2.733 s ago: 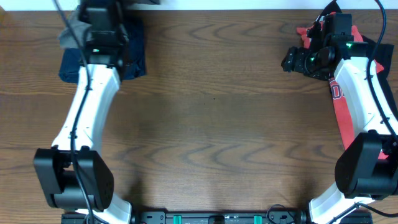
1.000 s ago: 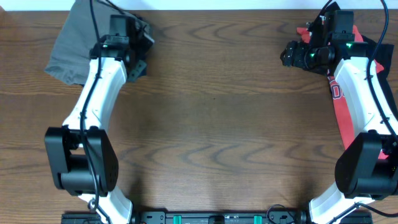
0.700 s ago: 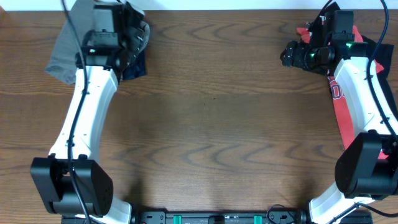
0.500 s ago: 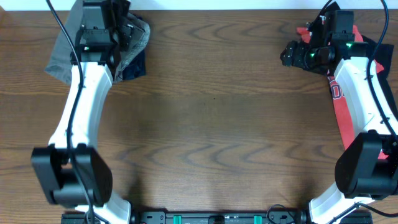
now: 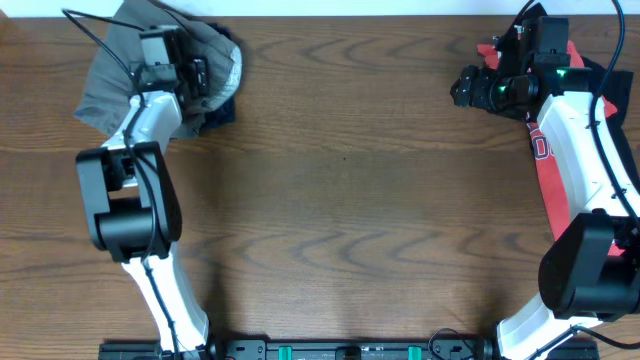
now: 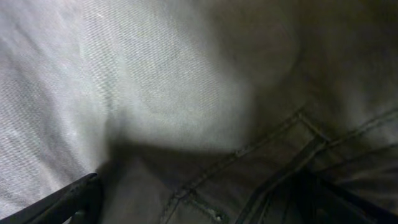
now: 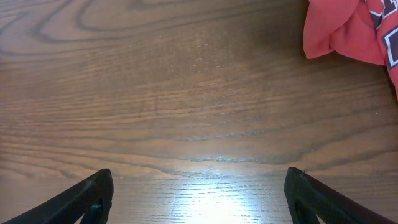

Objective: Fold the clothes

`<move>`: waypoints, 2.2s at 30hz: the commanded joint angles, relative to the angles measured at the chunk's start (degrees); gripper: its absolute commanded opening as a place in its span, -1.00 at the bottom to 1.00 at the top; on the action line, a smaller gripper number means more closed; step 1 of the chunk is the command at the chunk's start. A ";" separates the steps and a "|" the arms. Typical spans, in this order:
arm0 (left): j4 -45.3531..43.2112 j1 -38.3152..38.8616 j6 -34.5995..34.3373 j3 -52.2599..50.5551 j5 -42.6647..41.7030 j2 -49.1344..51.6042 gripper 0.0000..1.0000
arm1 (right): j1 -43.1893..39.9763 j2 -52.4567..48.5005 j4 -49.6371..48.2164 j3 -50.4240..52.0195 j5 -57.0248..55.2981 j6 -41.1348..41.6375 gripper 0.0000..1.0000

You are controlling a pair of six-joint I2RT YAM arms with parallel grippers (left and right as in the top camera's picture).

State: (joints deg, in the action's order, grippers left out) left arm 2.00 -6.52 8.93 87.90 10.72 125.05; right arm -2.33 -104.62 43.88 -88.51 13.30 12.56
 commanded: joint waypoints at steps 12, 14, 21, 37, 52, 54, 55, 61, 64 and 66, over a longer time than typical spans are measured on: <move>3.48 0.87 -1.99 0.52 0.15 -19.32 0.96 | 0.15 1.53 -0.48 -1.86 0.72 -8.46 0.99; 5.60 1.27 -1.99 0.52 0.20 -24.57 0.96 | 0.15 2.99 0.87 -3.48 0.76 -11.45 0.99; 7.82 1.46 -1.97 0.52 0.20 -34.95 0.96 | 2.01 10.36 10.93 -8.57 7.96 -26.25 0.98; 13.20 1.46 -1.97 0.50 0.20 -37.40 0.96 | 7.65 16.33 20.57 -8.52 7.78 -26.34 0.98; 29.68 1.46 -1.97 0.50 0.20 -37.40 0.96 | 7.65 16.90 19.61 -8.13 7.39 -26.36 0.98; 31.41 1.46 -1.97 0.50 0.20 -37.40 0.96 | 8.09 18.12 17.05 -7.39 5.22 -26.34 0.98; 32.15 1.46 -1.97 0.50 0.20 -37.40 0.96 | 8.41 18.95 15.41 -6.67 4.26 -26.36 0.99; 35.74 1.46 -1.97 0.50 0.20 -37.40 0.96 | 10.86 28.50 -2.05 7.43 -1.70 -26.34 0.99; 36.22 1.46 -1.97 0.48 0.20 -37.40 0.96 | 11.37 35.36 -15.21 20.15 -1.44 -26.29 0.99; 36.35 1.46 -1.97 0.48 0.20 -37.40 0.96 | 11.72 40.04 -22.67 28.89 -1.46 -26.29 0.98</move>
State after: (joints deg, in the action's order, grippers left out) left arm 38.09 -4.93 7.46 88.53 10.70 87.55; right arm 8.45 -69.41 25.17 -68.69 13.21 -13.54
